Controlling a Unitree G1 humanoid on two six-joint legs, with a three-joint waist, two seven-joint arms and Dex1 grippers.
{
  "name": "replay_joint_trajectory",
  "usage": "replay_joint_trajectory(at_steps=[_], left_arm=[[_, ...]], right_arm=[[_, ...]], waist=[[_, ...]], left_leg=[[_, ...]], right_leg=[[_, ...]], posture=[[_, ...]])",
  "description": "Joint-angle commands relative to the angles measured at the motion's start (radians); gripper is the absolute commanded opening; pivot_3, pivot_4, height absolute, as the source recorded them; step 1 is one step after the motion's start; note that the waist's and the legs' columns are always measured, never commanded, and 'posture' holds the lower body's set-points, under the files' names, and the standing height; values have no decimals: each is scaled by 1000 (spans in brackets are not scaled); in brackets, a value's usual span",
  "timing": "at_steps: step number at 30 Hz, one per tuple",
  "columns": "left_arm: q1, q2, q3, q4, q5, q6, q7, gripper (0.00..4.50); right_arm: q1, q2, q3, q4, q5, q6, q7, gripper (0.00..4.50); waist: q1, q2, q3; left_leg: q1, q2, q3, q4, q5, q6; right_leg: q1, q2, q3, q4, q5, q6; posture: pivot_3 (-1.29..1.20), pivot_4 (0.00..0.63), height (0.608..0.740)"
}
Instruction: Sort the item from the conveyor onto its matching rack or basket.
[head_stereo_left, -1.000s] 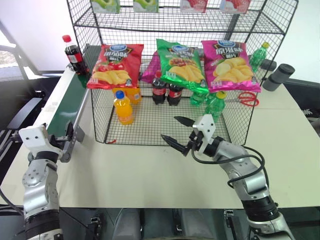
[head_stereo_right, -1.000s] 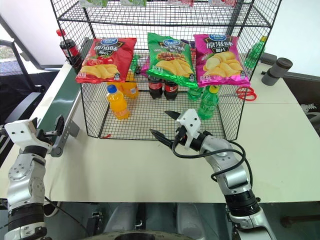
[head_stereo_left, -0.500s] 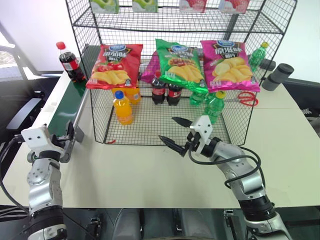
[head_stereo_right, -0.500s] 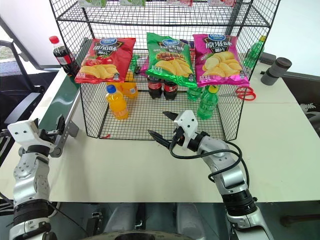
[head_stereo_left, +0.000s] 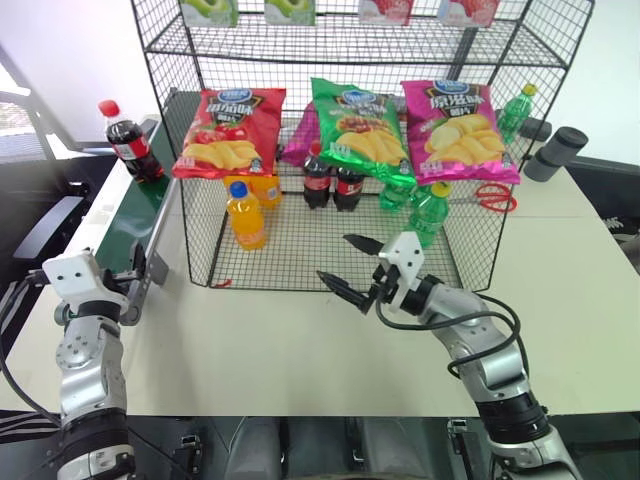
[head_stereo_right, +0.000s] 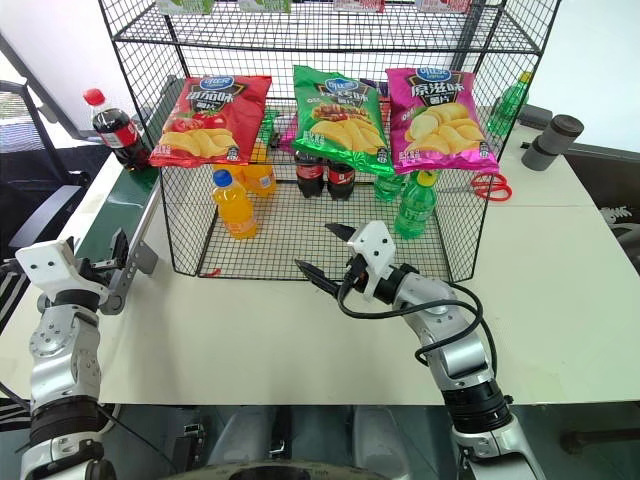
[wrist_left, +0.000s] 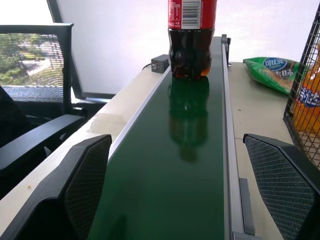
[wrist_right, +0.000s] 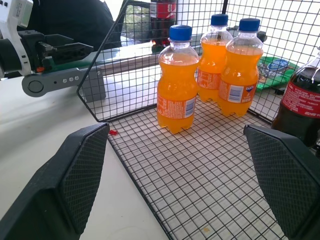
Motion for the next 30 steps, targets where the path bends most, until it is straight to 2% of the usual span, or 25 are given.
replay_joint_trajectory(at_steps=[1, 30], left_arm=[[-10, 7, -5, -4, 1, -14, 0, 4500], [-16, 38, 27, -33, -18, 1, 15, 4500]], right_arm=[[1, 9, 2, -26, 2, -22, -1, 4468], [4, 19, 14, -17, 0, -26, 3, 4468]], waist=[[0, 0, 0], [-1, 0, 0]], left_leg=[[0, 0, 0, 0, 0, 0], [0, 0, 0, 0, 0, 0]], right_leg=[[0, 0, 0, 0, 0, 0], [0, 0, 0, 0, 0, 0]], posture=[[0, 150, 740], [0, 150, 740]])
